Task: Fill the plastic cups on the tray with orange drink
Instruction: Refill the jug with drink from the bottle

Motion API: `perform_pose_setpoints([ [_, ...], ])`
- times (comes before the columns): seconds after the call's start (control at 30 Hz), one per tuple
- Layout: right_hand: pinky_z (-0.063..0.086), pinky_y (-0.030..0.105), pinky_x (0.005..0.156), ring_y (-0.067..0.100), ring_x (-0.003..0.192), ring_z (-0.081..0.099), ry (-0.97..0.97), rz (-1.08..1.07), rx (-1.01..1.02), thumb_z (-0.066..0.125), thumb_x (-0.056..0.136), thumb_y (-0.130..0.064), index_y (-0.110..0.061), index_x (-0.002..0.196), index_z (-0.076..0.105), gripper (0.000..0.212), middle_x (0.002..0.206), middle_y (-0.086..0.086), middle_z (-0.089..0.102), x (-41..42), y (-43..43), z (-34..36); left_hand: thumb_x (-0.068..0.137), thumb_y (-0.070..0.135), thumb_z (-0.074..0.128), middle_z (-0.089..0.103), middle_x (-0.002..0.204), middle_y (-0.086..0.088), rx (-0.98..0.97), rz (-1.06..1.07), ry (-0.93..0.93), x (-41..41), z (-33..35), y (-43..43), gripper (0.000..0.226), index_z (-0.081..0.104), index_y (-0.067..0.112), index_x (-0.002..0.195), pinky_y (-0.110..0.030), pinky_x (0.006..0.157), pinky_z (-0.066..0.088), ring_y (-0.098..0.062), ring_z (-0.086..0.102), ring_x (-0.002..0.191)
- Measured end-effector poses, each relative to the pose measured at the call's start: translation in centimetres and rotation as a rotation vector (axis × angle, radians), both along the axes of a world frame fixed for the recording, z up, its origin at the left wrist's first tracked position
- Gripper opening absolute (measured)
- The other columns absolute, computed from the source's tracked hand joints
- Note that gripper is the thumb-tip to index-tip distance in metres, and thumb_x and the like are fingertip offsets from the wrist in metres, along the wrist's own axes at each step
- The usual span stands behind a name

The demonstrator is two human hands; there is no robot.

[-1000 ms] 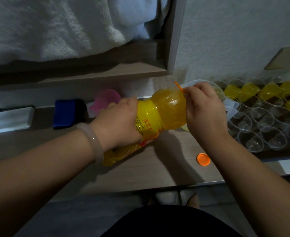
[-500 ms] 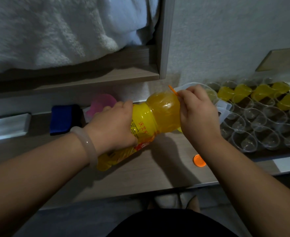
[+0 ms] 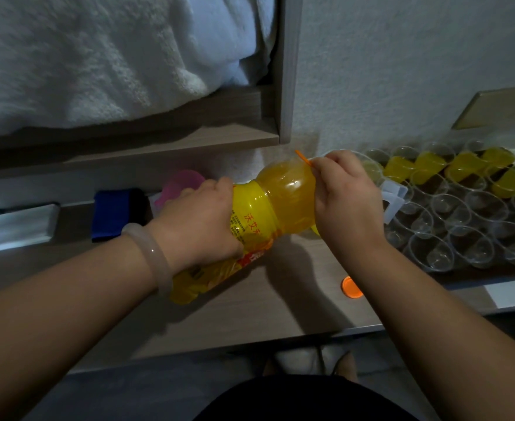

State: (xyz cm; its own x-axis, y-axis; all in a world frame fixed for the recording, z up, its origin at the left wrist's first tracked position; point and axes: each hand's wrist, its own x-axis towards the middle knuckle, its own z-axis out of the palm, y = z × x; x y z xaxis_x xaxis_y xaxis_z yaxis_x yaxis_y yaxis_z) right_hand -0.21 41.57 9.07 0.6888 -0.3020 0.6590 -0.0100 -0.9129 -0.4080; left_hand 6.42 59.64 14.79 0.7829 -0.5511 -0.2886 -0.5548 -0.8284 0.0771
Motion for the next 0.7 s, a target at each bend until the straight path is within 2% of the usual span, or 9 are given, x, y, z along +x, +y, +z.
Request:
perform_pose_setpoints([
  [0.57, 0.041, 0.027, 0.056, 0.028, 0.070, 0.059, 0.011, -0.010, 0.035, 0.058, 0.088, -0.005, -0.002, 0.094, 0.068, 0.012, 0.094, 0.012, 0.062, 0.18, -0.81, 0.08, 0.059, 0.050, 0.082, 0.047, 0.124, -0.005, 0.002, 0.002, -0.012, -0.11, 0.67, -0.78, 0.087, 0.037, 0.020, 0.127, -0.046, 0.090, 0.049, -0.031, 0.050, 0.112],
  [0.7, 0.037, 0.025, 0.059, 0.028, 0.070, 0.059, 0.002, -0.014, 0.041, 0.057, 0.088, -0.007, -0.003, 0.094, 0.068, 0.014, 0.094, 0.012, 0.063, 0.26, -0.89, 0.22, 0.059, 0.051, 0.082, 0.047, 0.124, -0.004, 0.010, 0.006, -0.011, -0.16, 0.92, -0.94, 0.087, 0.036, 0.021, 0.128, -0.046, 0.089, 0.049, -0.030, 0.050, 0.111],
])
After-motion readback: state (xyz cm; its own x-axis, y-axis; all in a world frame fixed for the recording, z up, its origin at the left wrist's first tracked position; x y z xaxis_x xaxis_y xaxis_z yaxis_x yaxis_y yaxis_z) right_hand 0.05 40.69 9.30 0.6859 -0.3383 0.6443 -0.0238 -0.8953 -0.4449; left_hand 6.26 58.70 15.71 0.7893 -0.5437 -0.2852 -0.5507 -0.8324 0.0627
